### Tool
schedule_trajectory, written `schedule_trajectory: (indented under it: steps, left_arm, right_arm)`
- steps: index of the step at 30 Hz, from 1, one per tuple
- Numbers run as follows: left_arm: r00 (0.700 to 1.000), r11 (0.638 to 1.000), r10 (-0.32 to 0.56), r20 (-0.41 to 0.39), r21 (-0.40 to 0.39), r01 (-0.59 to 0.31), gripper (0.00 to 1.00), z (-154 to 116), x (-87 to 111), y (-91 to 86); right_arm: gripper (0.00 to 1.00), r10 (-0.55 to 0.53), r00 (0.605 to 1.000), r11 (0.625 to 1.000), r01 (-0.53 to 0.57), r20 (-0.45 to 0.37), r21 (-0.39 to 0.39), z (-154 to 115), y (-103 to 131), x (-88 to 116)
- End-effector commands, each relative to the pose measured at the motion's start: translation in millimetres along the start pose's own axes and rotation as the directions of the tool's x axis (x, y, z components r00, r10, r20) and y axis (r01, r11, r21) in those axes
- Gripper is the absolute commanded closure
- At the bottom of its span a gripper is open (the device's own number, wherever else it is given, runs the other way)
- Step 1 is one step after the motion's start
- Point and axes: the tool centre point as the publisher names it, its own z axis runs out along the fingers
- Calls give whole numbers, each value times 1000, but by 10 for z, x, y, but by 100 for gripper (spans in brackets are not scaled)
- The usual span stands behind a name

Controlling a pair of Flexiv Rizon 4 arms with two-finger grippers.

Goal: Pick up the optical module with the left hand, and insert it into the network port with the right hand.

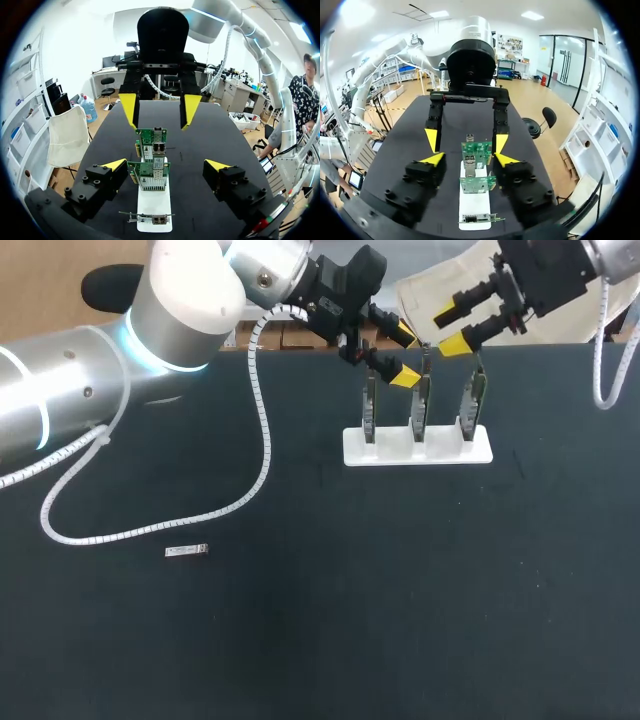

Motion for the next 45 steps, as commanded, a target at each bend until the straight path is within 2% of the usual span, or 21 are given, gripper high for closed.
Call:
schedule_trajectory:
  steps: [1, 15, 32, 45]
  left_arm:
    - [1000, 1000, -2, -5, 3, 2, 0, 0, -12, 16]
    - [1000, 1000, -2, -5, 3, 2, 0, 0, -12, 16]
    - [1000, 1000, -2, -5, 3, 2, 0, 0, -12, 16]
    - [1000, 1000, -2, -5, 3, 2, 0, 0, -12, 16]
  right_arm:
    - [100, -9, 1000, 1000, 9, 6, 11, -3, 31, -25]
    - [100, -40, 999, 999, 40, 28, 6, 70, -7, -156]
    - [100, -28, 999, 999, 29, 17, -14, 166, -79, -113]
    - [100, -13, 1000, 999, 12, -8, -32, 209, -45, -32]
